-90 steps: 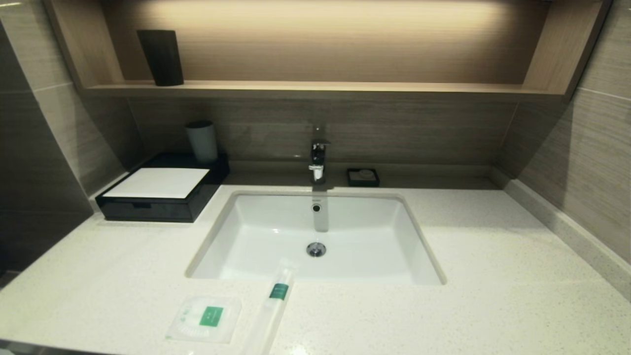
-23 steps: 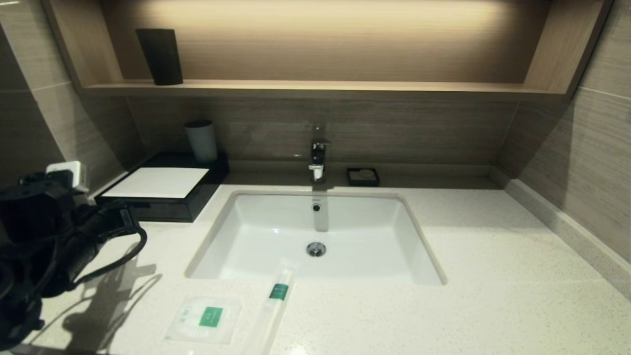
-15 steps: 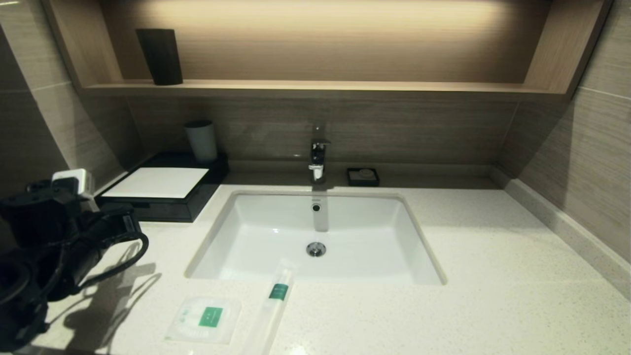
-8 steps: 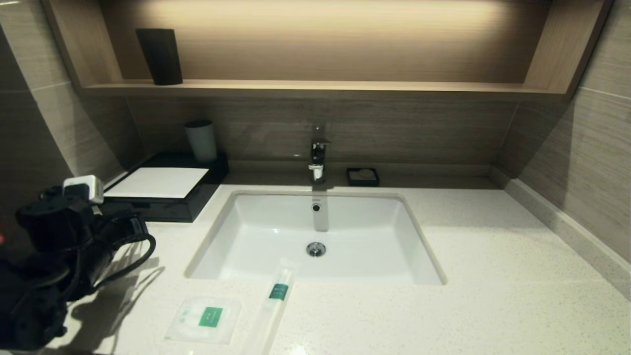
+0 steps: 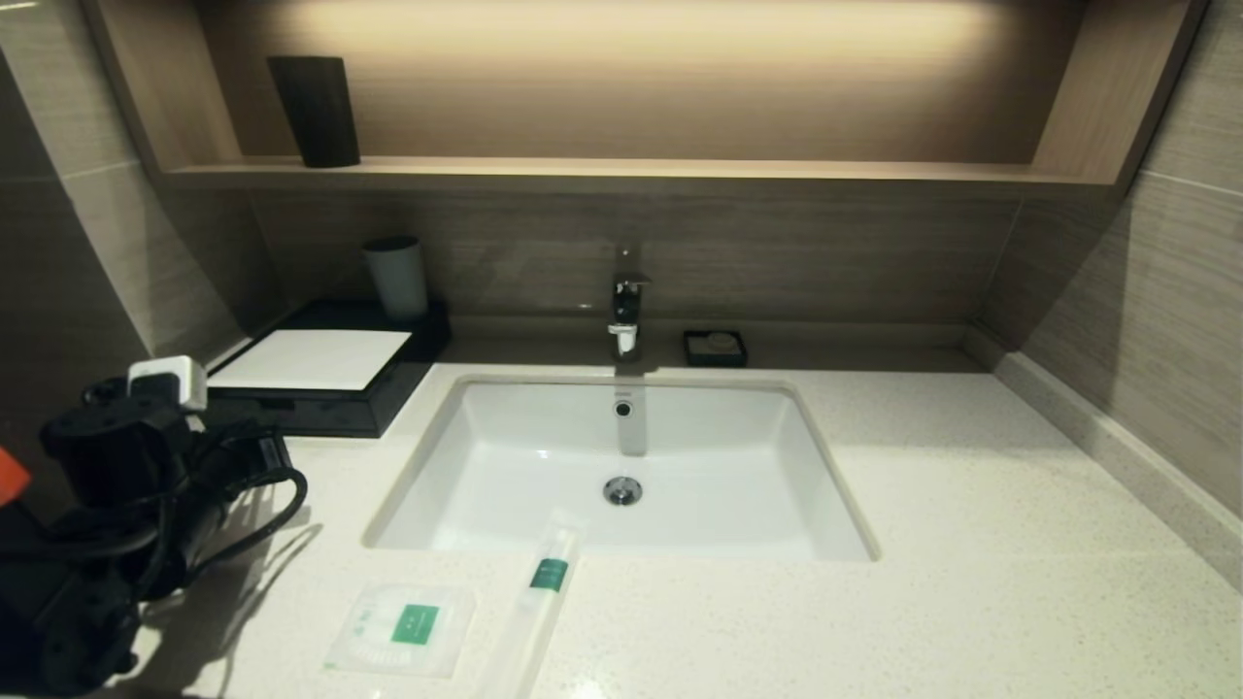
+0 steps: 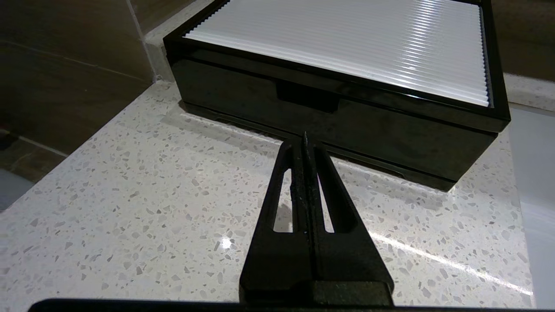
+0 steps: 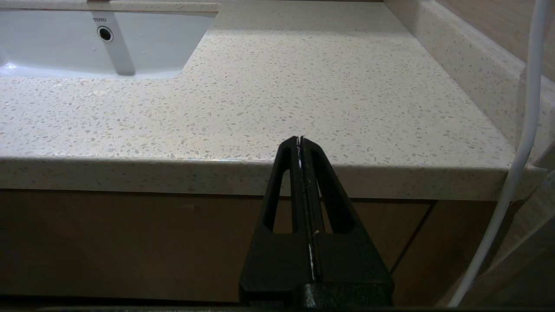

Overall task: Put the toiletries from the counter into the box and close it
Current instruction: Open the drawer

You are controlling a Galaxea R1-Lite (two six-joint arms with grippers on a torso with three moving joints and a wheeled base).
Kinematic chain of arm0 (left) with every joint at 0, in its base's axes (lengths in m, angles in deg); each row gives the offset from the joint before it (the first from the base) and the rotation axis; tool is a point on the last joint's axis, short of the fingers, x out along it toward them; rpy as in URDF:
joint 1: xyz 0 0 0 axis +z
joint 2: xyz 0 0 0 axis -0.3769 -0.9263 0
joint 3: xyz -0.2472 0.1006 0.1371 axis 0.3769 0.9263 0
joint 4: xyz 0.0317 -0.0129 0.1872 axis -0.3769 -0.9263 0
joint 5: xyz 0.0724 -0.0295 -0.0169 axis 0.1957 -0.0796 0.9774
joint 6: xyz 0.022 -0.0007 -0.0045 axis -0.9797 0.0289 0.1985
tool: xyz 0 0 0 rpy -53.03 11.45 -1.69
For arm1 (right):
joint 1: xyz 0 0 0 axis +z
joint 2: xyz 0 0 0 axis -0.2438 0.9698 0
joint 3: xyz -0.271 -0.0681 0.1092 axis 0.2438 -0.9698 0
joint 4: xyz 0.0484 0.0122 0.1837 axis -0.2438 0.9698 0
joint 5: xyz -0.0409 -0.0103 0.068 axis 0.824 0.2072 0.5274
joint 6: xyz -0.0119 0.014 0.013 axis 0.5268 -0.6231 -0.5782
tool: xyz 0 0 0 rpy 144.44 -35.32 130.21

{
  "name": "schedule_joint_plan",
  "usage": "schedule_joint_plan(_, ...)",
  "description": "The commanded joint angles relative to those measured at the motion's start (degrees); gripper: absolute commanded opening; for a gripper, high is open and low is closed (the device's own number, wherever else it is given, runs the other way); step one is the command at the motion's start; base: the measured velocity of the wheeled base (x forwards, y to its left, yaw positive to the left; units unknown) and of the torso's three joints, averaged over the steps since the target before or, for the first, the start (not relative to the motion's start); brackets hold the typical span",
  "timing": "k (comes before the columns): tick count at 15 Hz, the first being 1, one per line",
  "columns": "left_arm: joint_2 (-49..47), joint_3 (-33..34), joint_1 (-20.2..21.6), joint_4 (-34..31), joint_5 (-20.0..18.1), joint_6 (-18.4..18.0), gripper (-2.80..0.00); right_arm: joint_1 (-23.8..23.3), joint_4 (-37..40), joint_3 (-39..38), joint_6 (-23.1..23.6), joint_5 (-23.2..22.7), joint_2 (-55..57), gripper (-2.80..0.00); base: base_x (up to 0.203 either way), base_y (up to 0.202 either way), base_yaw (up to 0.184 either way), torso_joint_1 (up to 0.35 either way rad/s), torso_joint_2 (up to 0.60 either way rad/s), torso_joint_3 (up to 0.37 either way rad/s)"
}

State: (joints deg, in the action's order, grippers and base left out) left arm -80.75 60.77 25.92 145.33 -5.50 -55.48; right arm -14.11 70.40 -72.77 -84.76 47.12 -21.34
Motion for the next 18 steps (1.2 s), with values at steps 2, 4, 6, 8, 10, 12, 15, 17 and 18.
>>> schedule_joint_plan(2,0.0,0.0,1.1,0.5,0.1,0.1,-2.8,0.0,0.0,0.0,0.0,0.0,0.0,-2.8,0.0,0.0,0.0,0.0,0.0,0.0)
schedule_joint_plan(4,-0.2,-0.1,1.3,0.5,-0.1,0.1,-2.8,0.0,0.0,0.0,0.1,0.0,0.0,-2.8,0.0,0.0,0.0,0.0,0.0,0.0)
schedule_joint_plan(6,-0.5,0.2,1.3,0.5,-0.3,0.1,-2.8,0.0,0.0,0.0,0.0,0.0,0.0,-2.8,0.0,0.0,0.0,0.0,0.0,0.0)
schedule_joint_plan(8,-0.7,-0.1,1.3,0.5,-0.4,0.2,-2.8,0.0,0.0,0.0,0.0,0.0,0.0,-2.8,0.0,0.0,0.0,0.0,0.0,0.0)
schedule_joint_plan(10,-2.0,-0.5,1.3,0.6,-0.3,0.3,-2.8,0.0,0.0,0.0,0.0,0.0,0.0,-2.8,0.0,0.0,0.0,0.0,0.0,0.0)
schedule_joint_plan(12,-3.8,-1.3,1.3,1.8,-0.1,0.3,-2.8,0.0,0.0,0.0,0.1,0.0,0.0,-2.8,0.0,0.0,0.0,0.0,0.0,0.0)
schedule_joint_plan(15,-4.8,-1.4,1.3,3.9,-0.1,0.2,-2.8,0.0,0.0,0.0,0.1,0.0,0.0,-2.8,0.0,0.0,0.0,0.0,0.0,0.0)
schedule_joint_plan(17,-4.7,-1.5,1.5,4.0,-0.2,0.3,-2.8,0.0,0.0,0.0,0.0,0.0,-0.1,-2.8,0.0,0.0,0.0,0.0,0.0,0.0)
schedule_joint_plan(18,-4.6,-1.4,1.5,4.0,-0.2,0.3,-2.8,0.0,0.0,0.0,0.1,0.0,0.0,-2.8,0.0,0.0,0.0,0.0,0.0,0.0)
